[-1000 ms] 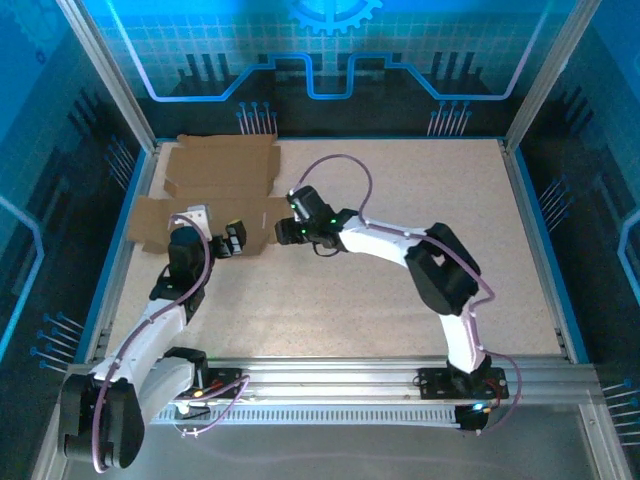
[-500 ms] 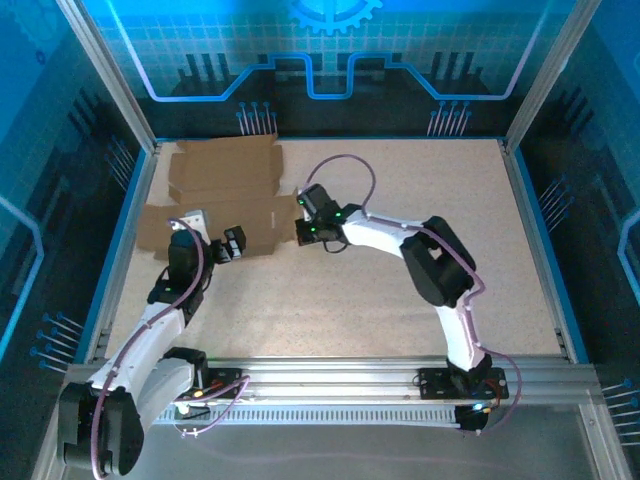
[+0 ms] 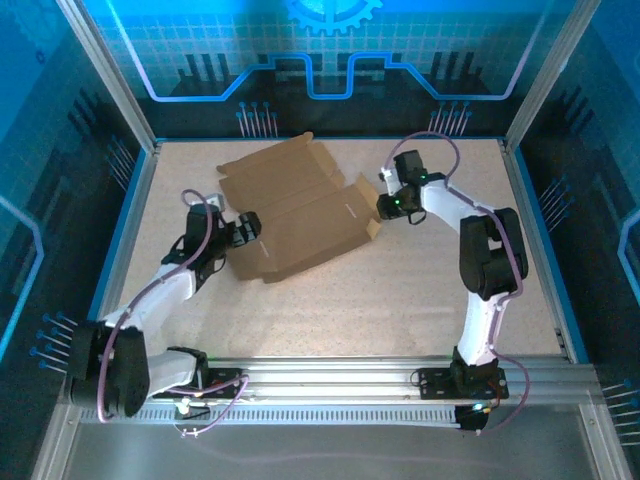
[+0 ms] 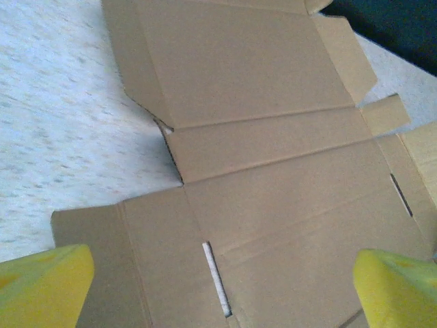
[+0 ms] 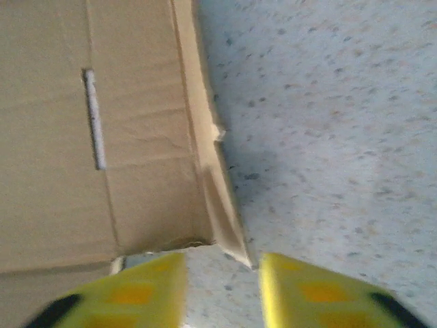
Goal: Fold the paper box
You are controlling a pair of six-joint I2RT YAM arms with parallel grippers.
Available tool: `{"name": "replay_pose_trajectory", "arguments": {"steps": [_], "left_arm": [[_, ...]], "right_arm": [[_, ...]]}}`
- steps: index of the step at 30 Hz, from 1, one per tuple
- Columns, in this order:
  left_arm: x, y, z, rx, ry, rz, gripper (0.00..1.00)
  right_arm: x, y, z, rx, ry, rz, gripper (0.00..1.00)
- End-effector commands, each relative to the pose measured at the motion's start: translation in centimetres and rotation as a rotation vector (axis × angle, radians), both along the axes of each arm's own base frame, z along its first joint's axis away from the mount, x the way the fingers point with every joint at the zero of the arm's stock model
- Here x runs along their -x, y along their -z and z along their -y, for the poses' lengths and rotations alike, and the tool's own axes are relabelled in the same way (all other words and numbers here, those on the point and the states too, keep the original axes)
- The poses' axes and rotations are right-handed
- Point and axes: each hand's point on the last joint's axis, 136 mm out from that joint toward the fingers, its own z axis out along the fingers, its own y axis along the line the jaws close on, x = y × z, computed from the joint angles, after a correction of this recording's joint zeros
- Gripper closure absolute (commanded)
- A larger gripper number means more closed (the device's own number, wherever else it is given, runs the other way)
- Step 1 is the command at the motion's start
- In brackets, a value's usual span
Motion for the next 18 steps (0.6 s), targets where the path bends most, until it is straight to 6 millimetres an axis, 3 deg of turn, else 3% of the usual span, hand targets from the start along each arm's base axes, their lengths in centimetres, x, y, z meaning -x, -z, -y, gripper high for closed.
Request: {"name": "replay_pose_trajectory", "arguments": {"steps": [1, 4, 10, 18], "left_arm": [[-1.0, -0.1, 3.4, 0.08, 0.097, -0.059, 0.03], [-2.1, -0.2, 5.9, 0.074, 0.156, -0.085, 0.03], [-5.2, 1.1, 9.5, 0.093, 0.25, -0.139, 0.02], [-11.2, 2.3, 11.7, 0.115, 0.277, -0.17, 0.01]], "right_arm": [[0.7, -5.6, -0.3, -0.032, 0.011, 0.136, 0.28], [2.3, -7.2, 0.3, -0.113, 0.127, 0.203, 0.16], [7.2, -6.8, 1.1, -0.246, 0.359, 0.233, 0.16], [14.1, -3.1, -3.4, -0.44, 0.493, 0.106, 0.2]]}}
